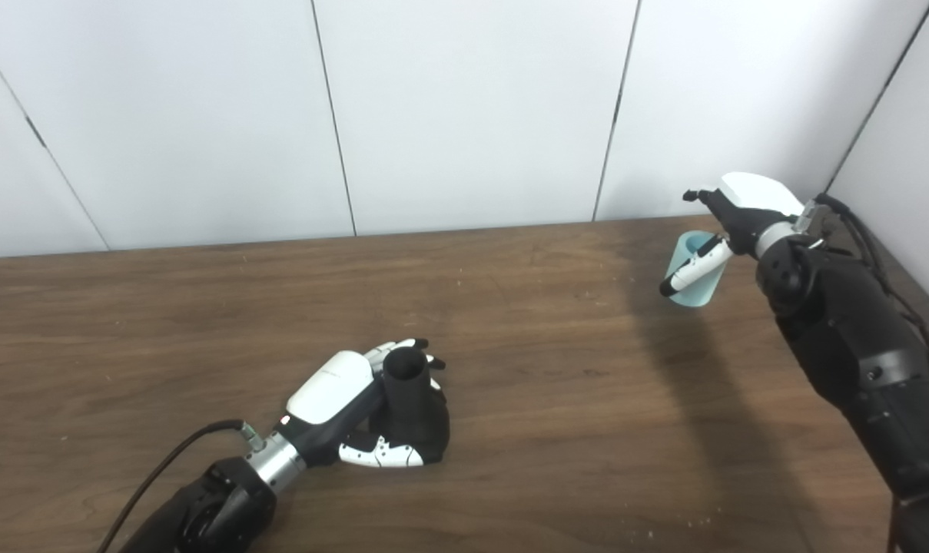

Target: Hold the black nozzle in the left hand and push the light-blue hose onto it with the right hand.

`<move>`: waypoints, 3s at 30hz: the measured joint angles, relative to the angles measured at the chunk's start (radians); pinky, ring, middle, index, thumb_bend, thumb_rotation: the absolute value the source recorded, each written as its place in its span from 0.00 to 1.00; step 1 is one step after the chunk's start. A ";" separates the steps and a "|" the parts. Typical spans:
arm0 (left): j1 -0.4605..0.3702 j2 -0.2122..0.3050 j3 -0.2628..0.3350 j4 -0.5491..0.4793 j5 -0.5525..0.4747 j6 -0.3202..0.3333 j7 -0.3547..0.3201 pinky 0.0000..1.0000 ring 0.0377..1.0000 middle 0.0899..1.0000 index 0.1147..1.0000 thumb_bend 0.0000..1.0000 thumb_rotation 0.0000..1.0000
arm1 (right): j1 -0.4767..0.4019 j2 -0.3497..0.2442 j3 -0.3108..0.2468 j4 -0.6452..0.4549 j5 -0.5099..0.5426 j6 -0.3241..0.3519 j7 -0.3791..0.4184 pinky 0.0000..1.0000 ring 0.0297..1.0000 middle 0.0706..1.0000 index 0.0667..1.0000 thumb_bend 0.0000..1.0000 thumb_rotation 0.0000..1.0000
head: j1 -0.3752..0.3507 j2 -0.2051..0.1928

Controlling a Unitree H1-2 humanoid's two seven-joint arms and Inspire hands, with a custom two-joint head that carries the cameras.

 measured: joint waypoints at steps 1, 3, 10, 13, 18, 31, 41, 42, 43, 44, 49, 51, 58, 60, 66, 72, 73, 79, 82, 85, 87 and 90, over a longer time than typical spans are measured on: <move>0.000 0.000 0.000 0.000 0.000 0.000 0.000 0.93 0.95 0.82 0.46 0.49 0.73 | -0.001 0.000 0.000 0.002 0.000 -0.001 -0.001 0.81 0.90 0.91 0.88 0.98 0.26 | 0.000 0.000; 0.000 0.000 0.000 0.000 -0.001 0.001 -0.001 0.93 0.95 0.82 0.46 0.49 0.73 | -0.002 0.000 -0.001 0.004 0.000 -0.003 -0.004 0.80 0.89 0.91 0.88 0.98 0.23 | 0.003 -0.002; 0.000 -0.003 0.000 0.001 -0.004 0.002 -0.004 0.93 0.95 0.82 0.47 0.49 0.71 | -0.004 0.002 -0.012 0.007 0.011 -0.014 -0.018 0.74 0.88 0.89 0.88 0.98 0.15 | 0.006 0.000; 0.000 -0.003 0.001 0.001 -0.007 0.002 -0.004 0.93 0.95 0.82 0.47 0.48 0.70 | -0.010 0.007 -0.015 0.019 0.019 -0.012 -0.018 0.68 0.84 0.89 0.88 0.97 0.12 | 0.006 0.000; 0.001 -0.004 0.004 0.000 -0.008 0.005 -0.008 0.96 0.95 0.82 0.47 0.48 0.69 | -0.026 0.010 -0.001 0.039 0.017 0.007 0.004 0.58 0.75 0.86 0.88 0.95 0.09 | 0.011 0.000; 0.009 -0.011 0.008 -0.015 -0.009 0.035 -0.015 0.96 0.94 0.82 0.47 0.48 0.68 | -0.059 0.008 0.089 0.076 -0.042 0.019 0.067 0.63 0.76 0.81 0.72 0.94 0.09 | 0.017 0.005; 0.015 -0.013 0.014 -0.024 -0.036 0.045 -0.035 0.96 0.94 0.83 0.48 0.50 0.69 | -0.058 -0.001 0.133 0.070 -0.123 -0.006 0.062 0.56 0.71 0.80 0.69 0.94 0.11 | 0.015 0.008; 0.015 -0.013 0.014 -0.024 -0.038 0.045 -0.037 0.96 0.94 0.83 0.48 0.50 0.69 | -0.058 -0.001 0.134 0.069 -0.127 -0.009 0.062 0.56 0.71 0.80 0.69 0.94 0.11 | 0.015 0.012; 0.015 -0.013 0.015 -0.024 -0.039 0.044 -0.038 0.95 0.94 0.83 0.48 0.50 0.69 | -0.058 -0.001 0.134 0.068 -0.129 -0.012 0.062 0.56 0.71 0.80 0.69 0.94 0.10 | 0.015 0.012; 0.015 -0.013 0.015 -0.024 -0.040 0.044 -0.039 0.95 0.94 0.83 0.48 0.50 0.70 | -0.058 -0.001 0.133 0.067 -0.132 -0.014 0.062 0.56 0.72 0.79 0.69 0.94 0.10 | 0.015 0.012; 0.016 -0.014 0.017 -0.024 -0.040 0.044 -0.041 0.96 0.94 0.83 0.48 0.50 0.70 | -0.059 -0.003 0.128 0.077 -0.133 -0.023 0.066 0.40 0.53 0.64 0.68 0.90 0.06 | 0.009 0.012; 0.016 -0.014 0.017 -0.023 -0.040 0.044 -0.041 0.96 0.94 0.83 0.48 0.50 0.70 | -0.059 -0.004 0.119 0.077 -0.126 -0.025 0.067 0.30 0.39 0.48 0.67 0.64 0.01 | 0.009 0.011; 0.016 -0.014 0.016 -0.023 -0.040 0.043 -0.041 0.95 0.94 0.83 0.48 0.50 0.70 | -0.043 0.002 0.041 0.092 -0.080 -0.133 -0.120 0.23 0.28 0.43 0.45 0.53 0.00 | 0.011 0.018; 0.016 -0.014 0.017 -0.024 -0.041 0.043 -0.043 0.95 0.94 0.83 0.48 0.50 0.70 | -0.040 0.002 0.043 0.096 -0.082 -0.125 -0.117 0.20 0.25 0.43 0.45 0.53 0.00 | 0.012 0.020; 0.016 -0.012 0.017 -0.024 -0.046 0.043 -0.046 0.95 0.94 0.83 0.48 0.50 0.69 | -0.042 0.001 0.066 0.055 -0.095 -0.044 0.012 0.12 0.18 0.43 0.45 0.53 0.00 | 0.009 0.023; 0.016 -0.012 0.016 -0.024 -0.046 0.043 -0.046 0.95 0.94 0.83 0.48 0.50 0.69 | -0.042 0.001 0.064 0.053 -0.092 -0.048 0.018 0.11 0.16 0.43 0.45 0.53 0.00 | 0.011 0.026; 0.016 -0.012 0.016 -0.024 -0.046 0.043 -0.046 0.95 0.94 0.83 0.48 0.50 0.69 | -0.042 0.000 0.063 0.052 -0.091 -0.049 0.018 0.11 0.16 0.43 0.45 0.53 0.00 | 0.011 0.026; 0.018 -0.010 0.016 -0.029 -0.046 0.043 -0.047 0.95 0.94 0.83 0.47 0.50 0.69 | -0.011 -0.002 0.070 -0.129 -0.102 -0.016 0.111 0.12 0.18 0.43 0.45 0.53 0.00 | 0.014 0.031; 0.018 -0.009 0.016 -0.030 -0.048 0.043 -0.049 0.95 0.94 0.83 0.46 0.49 0.68 | -0.006 -0.001 0.069 -0.304 -0.090 -0.026 0.167 0.15 0.21 0.43 0.45 0.53 0.00 | 0.012 0.029; 0.016 -0.011 0.014 -0.030 -0.048 0.041 -0.051 0.95 0.94 0.83 0.45 0.49 0.68 | -0.020 0.001 0.056 -0.415 -0.063 -0.059 0.197 0.18 0.23 0.43 0.45 0.53 0.00 | 0.012 0.028; 0.015 -0.013 0.013 -0.030 -0.048 0.040 -0.052 0.95 0.94 0.83 0.45 0.49 0.68 | -0.022 0.005 0.048 -0.490 -0.041 -0.065 0.216 0.19 0.24 0.43 0.45 0.53 0.00 | 0.012 0.025; 0.015 -0.013 0.013 -0.029 -0.048 0.040 -0.051 0.95 0.94 0.83 0.45 0.49 0.68 | -0.026 0.025 0.037 -0.587 -0.011 -0.081 0.237 0.15 0.21 0.43 0.45 0.53 0.00 | 0.021 0.026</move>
